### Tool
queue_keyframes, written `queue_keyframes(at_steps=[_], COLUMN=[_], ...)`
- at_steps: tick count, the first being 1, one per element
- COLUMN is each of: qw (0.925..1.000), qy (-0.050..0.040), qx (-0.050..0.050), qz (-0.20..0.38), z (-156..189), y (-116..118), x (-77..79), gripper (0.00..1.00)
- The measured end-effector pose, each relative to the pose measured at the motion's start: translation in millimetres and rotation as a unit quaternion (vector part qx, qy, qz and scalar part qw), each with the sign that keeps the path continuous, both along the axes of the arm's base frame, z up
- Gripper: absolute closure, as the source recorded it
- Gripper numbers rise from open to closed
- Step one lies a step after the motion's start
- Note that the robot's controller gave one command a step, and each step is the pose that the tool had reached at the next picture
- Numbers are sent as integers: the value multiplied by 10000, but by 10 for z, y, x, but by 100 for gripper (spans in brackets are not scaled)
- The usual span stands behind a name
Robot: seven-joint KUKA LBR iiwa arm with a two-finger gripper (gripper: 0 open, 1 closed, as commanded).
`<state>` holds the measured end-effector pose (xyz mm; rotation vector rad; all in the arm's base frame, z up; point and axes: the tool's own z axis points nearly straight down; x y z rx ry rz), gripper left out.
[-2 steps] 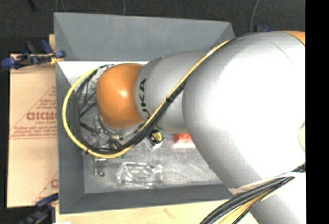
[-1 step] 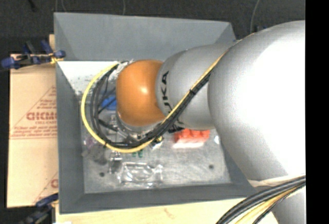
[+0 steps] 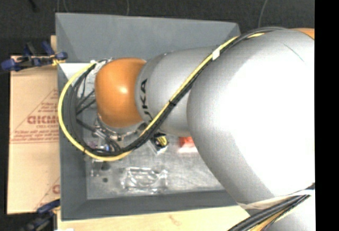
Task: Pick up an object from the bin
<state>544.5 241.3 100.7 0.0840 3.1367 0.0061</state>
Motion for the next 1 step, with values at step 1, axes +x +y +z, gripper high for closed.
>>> queue_keyframes(at_steps=[1], qw=[9889], qy=[-16], qx=[21], qz=[-1485], z=[-273], y=[-72], x=[-24], gripper=[0])
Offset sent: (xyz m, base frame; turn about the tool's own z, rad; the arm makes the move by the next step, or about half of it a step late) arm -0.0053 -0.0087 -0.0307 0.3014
